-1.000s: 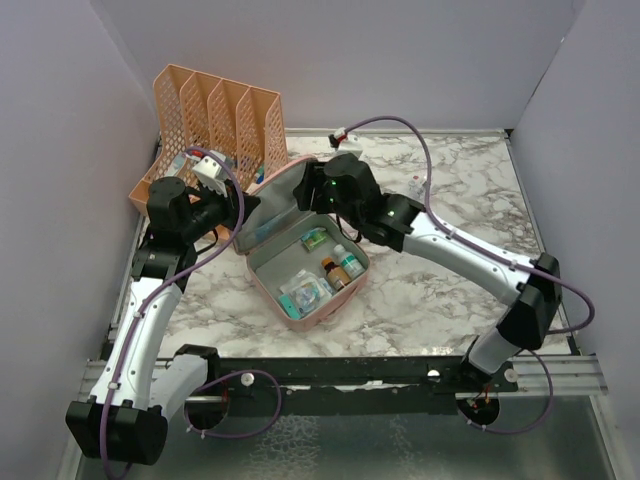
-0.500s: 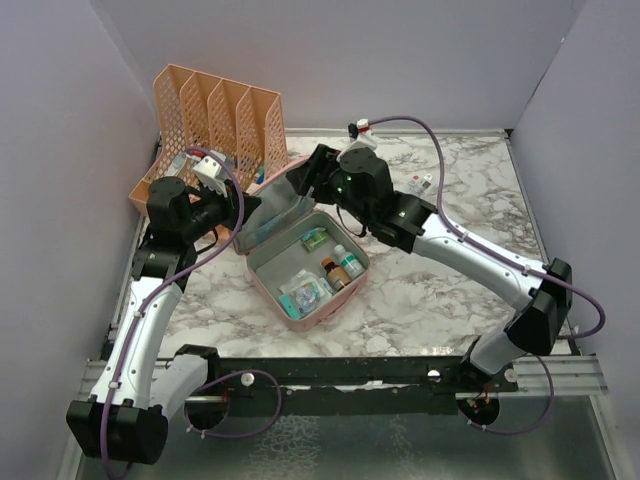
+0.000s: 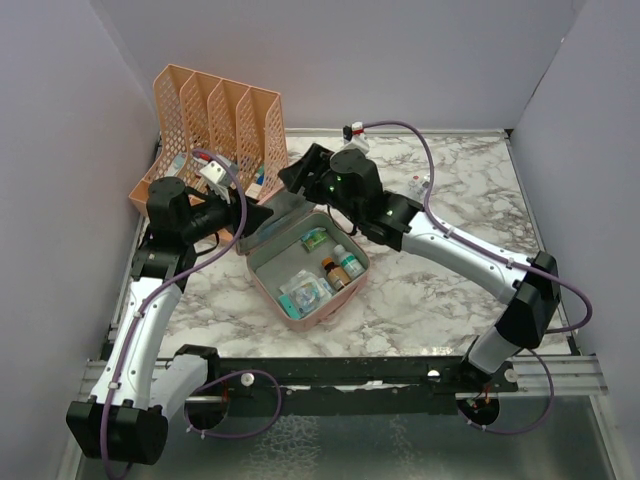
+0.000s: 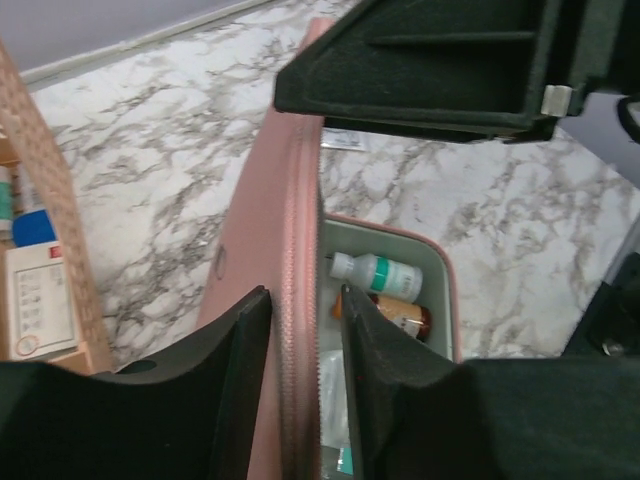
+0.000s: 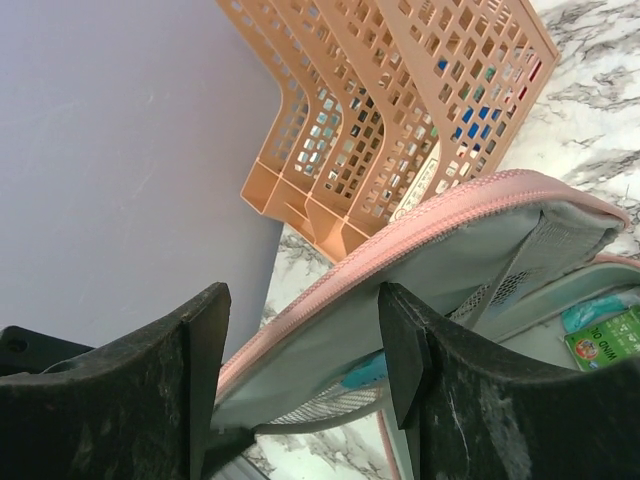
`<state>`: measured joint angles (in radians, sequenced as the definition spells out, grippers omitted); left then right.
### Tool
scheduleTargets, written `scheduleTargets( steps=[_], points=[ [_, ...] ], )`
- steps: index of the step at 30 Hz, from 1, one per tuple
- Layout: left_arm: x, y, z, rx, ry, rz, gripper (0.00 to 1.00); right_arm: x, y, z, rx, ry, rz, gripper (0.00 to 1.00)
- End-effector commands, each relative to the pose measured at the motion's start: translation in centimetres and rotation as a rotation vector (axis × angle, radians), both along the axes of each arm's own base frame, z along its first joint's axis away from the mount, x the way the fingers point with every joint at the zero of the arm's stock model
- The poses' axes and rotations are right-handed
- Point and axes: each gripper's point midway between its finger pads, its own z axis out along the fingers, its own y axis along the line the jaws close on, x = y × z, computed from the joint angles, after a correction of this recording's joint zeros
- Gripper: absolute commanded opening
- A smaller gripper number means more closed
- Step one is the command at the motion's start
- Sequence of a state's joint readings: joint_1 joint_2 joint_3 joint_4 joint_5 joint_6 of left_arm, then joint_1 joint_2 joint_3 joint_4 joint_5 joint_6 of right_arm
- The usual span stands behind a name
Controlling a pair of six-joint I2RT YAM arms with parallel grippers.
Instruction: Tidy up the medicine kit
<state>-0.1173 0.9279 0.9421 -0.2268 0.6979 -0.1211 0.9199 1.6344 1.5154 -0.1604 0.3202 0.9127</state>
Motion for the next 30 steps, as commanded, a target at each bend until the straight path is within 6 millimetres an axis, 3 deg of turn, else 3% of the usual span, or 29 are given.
scheduleTargets(
  steps=[1, 4, 11, 19, 23, 30],
  points=[
    [-3.3, -2.1, 2.8, -0.061, -0.047, -0.2, 0.43, 0.1, -0.3, -0.4, 0.025, 0.022, -0.022, 0.62],
    [-4.5, -2.7, 3.1, -0.088, -0.029, -0.257, 0.54, -0.3, -1.1, -0.7, 0.025, 0.017, -0.034, 0.62],
    [-4.3, -2.4, 3.6, -0.108, 0.0, -0.213, 0.58, -1.5, -3.3, -2.4, 0.005, 0.033, -0.058, 0.58],
    [-2.8, -1.3, 3.6, -0.122, 0.053, -0.07, 0.61, -5.6, -7.6, -7.3, -0.048, 0.145, -0.046, 0.43],
    [-1.8, -0.5, 2.2, -0.122, 0.092, 0.014, 0.62, -7.8, -9.6, -10.3, -0.068, 0.207, -0.031, 0.43],
    [0.2, 1.3, -1.8, -0.156, 0.23, 0.212, 0.7, -10.9, -10.8, -14.3, -0.095, 0.368, 0.002, 0.52]
  ],
)
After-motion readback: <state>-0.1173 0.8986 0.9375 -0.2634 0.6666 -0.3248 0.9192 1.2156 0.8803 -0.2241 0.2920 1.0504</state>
